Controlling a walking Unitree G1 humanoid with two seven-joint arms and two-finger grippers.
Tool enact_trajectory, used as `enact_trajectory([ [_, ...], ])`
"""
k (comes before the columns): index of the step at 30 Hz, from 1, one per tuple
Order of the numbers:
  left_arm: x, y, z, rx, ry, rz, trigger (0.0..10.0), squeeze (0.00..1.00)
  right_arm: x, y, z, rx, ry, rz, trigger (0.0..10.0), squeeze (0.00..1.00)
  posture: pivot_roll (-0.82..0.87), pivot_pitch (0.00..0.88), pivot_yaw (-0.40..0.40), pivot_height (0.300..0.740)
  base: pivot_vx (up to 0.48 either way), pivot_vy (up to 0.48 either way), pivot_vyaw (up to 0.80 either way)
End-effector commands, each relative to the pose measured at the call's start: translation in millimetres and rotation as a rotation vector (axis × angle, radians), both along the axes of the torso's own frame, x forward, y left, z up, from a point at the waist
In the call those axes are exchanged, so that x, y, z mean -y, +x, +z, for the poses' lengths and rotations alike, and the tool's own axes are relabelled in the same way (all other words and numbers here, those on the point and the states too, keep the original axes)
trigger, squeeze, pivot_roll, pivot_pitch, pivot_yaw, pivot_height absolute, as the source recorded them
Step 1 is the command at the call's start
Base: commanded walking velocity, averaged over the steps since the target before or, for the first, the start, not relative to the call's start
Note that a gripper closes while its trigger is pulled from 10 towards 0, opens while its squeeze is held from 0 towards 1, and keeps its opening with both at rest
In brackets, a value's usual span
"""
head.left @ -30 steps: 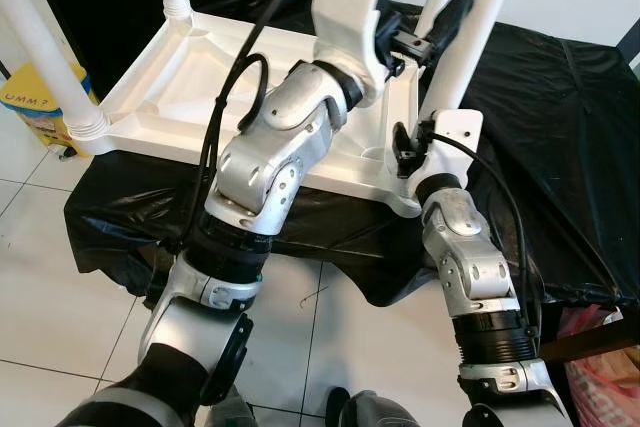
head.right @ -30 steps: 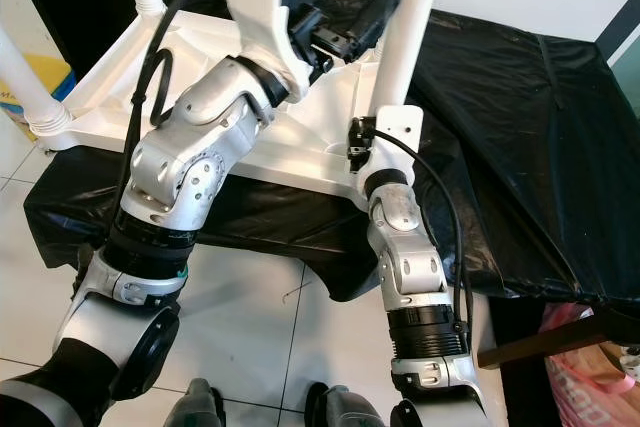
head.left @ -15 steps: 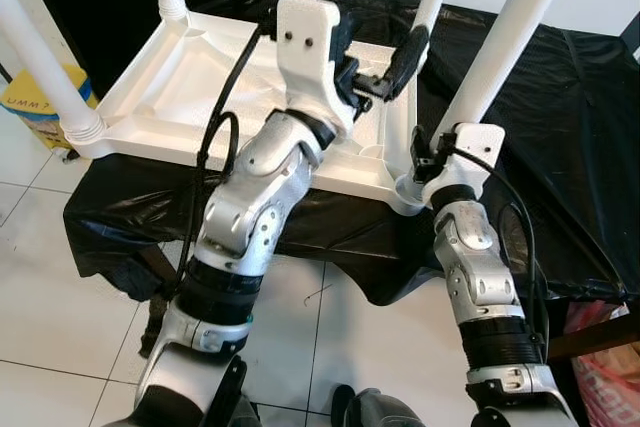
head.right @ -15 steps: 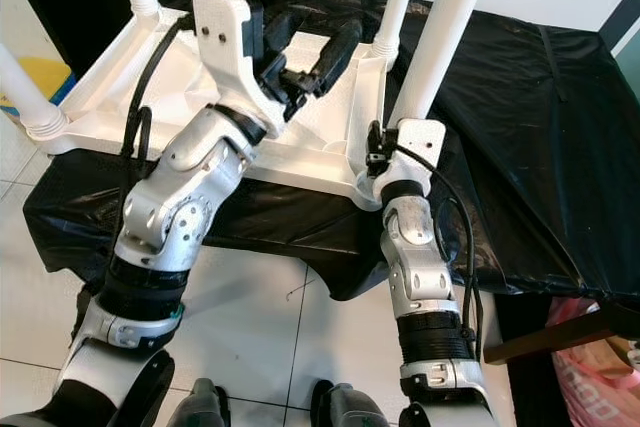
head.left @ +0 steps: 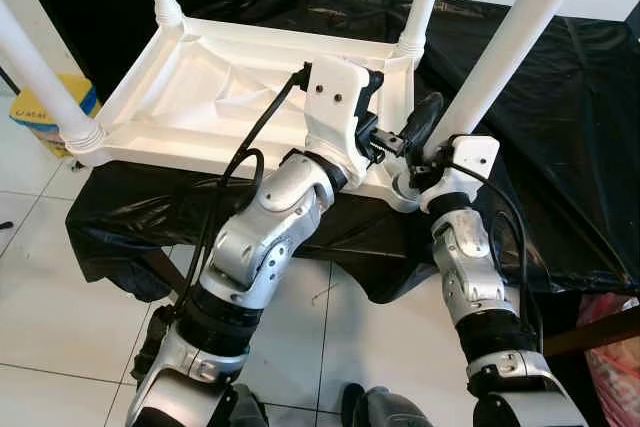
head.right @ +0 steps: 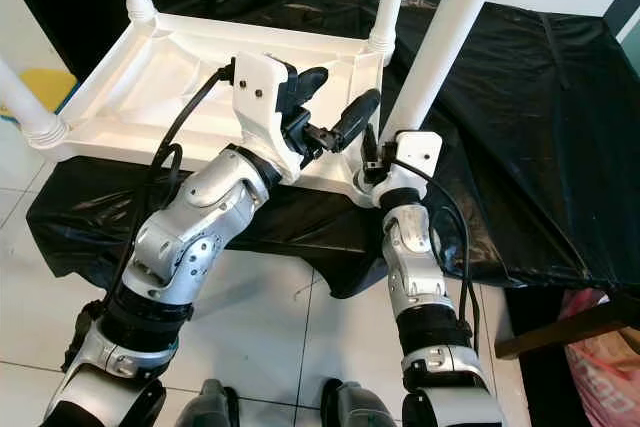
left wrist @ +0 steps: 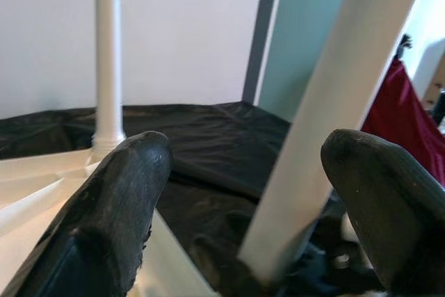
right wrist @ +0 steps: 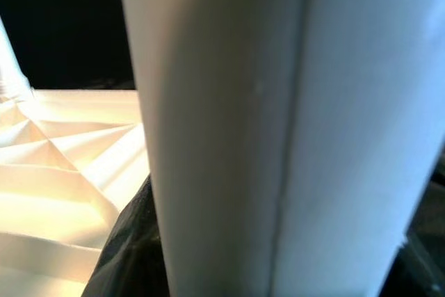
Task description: Building children table
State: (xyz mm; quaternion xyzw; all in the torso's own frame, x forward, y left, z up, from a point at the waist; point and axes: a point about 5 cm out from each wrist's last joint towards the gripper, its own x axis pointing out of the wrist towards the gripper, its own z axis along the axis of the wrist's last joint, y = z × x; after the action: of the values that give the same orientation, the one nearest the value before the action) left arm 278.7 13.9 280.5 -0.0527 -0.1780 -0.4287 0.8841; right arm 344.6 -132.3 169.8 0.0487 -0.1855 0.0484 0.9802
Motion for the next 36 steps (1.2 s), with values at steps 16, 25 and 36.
enact_trajectory([
  [16, 6.9, -38.6, -19.6, 0.01, 0.169, -0.34, 10.0, 0.0, -7.4, 3.7, -45.6, -0.153, -0.097, 0.104, 10.0, 0.0, 0.09, 0.194, -0.02, 0.74, 0.0, 0.0, 0.0],
  [25, 2.1, -43.4, -31.8, -0.024, 0.242, -0.364, 10.0, 0.0, -7.7, 3.7, -49.3, -0.138, -0.169, 0.132, 10.0, 0.0, 0.09, 0.198, -0.018, 0.74, 0.0, 0.0, 0.0],
  [36, -4.0, -45.1, -39.3, -0.045, 0.308, -0.356, 10.0, 0.0, -9.6, 0.6, -58.7, -0.151, -0.268, 0.198, 10.0, 0.0, 0.1, 0.205, -0.007, 0.74, 0.0, 0.0, 0.0],
])
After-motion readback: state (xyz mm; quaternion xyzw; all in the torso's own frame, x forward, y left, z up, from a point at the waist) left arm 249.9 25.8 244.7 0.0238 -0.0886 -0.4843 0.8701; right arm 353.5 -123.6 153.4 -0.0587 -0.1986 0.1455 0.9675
